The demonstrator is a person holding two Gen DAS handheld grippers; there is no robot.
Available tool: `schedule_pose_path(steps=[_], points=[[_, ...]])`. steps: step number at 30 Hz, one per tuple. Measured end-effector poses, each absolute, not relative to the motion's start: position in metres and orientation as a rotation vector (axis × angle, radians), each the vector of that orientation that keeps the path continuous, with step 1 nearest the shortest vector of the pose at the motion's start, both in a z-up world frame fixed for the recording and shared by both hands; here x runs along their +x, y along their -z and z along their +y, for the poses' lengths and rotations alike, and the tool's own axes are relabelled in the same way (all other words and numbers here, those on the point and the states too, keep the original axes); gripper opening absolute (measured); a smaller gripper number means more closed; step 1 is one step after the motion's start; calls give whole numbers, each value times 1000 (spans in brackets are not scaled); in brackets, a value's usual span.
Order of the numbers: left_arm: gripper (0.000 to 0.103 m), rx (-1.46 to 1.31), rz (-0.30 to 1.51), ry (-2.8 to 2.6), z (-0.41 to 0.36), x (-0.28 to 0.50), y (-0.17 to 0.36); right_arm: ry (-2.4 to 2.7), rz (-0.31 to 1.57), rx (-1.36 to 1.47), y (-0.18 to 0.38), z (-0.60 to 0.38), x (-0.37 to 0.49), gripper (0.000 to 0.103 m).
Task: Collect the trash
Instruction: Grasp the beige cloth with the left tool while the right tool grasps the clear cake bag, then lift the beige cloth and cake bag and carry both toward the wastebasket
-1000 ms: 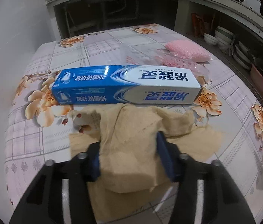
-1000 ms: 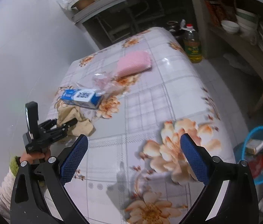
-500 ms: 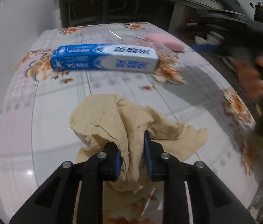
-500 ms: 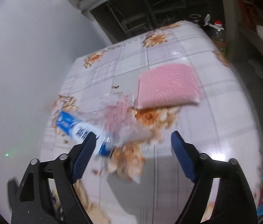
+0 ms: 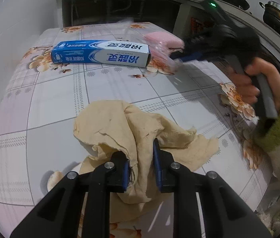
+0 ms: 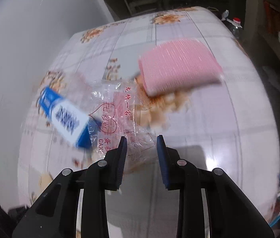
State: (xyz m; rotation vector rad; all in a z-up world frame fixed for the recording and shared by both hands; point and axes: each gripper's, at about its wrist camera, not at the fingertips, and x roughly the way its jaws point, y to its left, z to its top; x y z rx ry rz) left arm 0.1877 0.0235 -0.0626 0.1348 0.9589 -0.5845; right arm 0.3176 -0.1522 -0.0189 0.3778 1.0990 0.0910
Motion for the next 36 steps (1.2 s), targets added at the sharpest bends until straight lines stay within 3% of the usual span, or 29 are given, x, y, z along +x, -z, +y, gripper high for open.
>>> schedule_pose_path(steps=[10,16,21,24,34,36], points=[[14,68,1003,679,7,175,65,-52,1131,450,18,-167,191,28],[14,92,992,725,-10,162,65,71,1128,492,15,-177,124,33],[14,126,981,725,-18,157,66,81,1057,517,0,-183,104,72],[14,149,971,717,-20,154,65,38,1032,483,-8,-175,112,84],[7,166,972,688,-20,151,64,67,1119,229,14,-137,143,84],[7,178,971,684,-22,151,64,73,1125,228,16,-137,142,74]])
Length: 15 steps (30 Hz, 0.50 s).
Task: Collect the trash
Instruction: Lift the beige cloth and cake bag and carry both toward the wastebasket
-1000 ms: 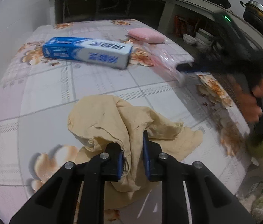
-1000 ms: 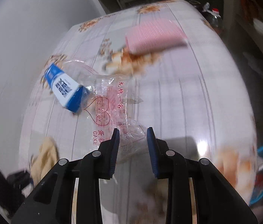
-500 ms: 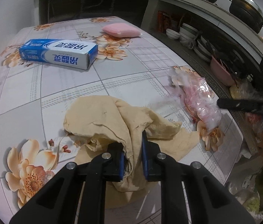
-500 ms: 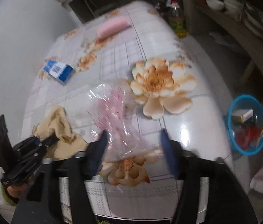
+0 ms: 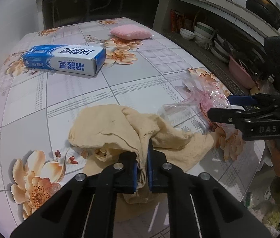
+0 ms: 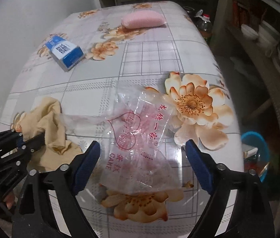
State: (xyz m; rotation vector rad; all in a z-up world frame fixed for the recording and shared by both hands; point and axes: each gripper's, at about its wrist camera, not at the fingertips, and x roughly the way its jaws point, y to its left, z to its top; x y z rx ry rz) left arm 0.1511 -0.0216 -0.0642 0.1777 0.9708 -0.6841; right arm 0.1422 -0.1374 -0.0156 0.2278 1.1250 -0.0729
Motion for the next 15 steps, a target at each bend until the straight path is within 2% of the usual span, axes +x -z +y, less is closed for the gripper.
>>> schedule_pose_path(steps=[8,15], points=[[7,230,952,664,-27,148,64,93,1139,251,19,-145,139,57],[7,244,948,654,-29,148,63,101,1132,266,17,-147,136,51]])
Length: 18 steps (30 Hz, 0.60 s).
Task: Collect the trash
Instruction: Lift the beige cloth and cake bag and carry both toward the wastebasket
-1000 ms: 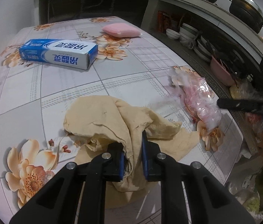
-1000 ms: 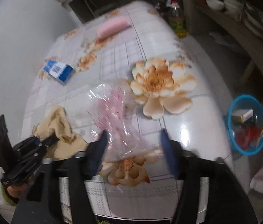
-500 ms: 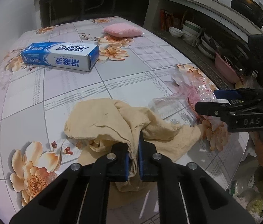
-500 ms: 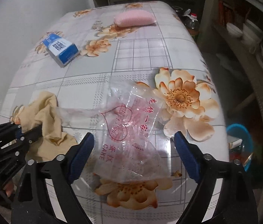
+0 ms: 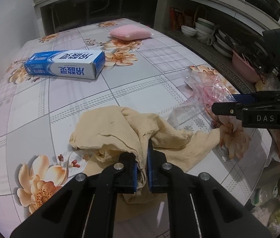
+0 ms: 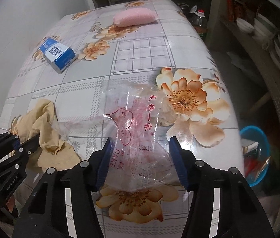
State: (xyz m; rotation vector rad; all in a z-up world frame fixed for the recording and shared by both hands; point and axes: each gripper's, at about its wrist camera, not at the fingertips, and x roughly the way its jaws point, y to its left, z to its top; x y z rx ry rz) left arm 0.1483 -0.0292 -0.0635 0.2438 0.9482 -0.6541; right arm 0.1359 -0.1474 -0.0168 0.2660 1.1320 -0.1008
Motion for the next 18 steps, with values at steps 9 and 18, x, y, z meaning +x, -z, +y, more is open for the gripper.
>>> schedule_pose_path(steps=[9,18], points=[[7,258,940,645,-29,147,63,100,1119,282,11,-150,135,45],[7,263,930,638,-27,147,61,103,1107,290,8,-151,136,40]])
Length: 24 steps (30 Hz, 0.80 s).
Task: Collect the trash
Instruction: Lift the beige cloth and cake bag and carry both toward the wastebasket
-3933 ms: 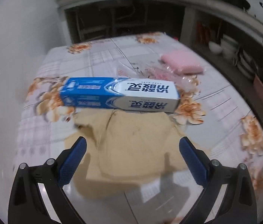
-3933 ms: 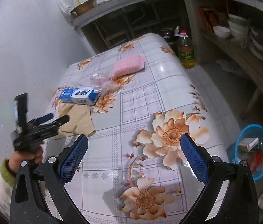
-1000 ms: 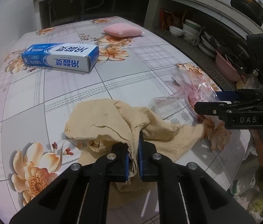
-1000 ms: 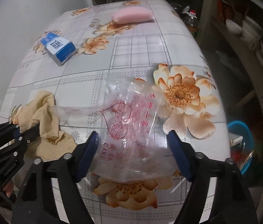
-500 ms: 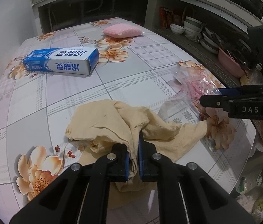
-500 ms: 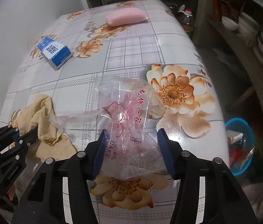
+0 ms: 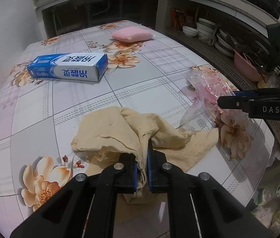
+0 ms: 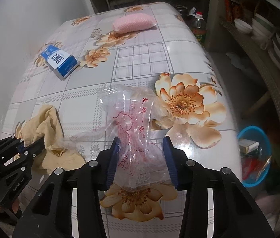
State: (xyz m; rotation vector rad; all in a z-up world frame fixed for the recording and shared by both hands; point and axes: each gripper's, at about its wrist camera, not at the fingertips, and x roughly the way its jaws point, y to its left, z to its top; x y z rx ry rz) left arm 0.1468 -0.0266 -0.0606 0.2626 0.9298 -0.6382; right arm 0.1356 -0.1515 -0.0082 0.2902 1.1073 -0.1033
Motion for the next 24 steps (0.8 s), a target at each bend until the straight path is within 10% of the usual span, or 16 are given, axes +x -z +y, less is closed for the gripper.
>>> schedule_pose_path(steps=[24], points=[[7,216,862,656,-25,151,34,126,996,351,-20,-162,129,30]])
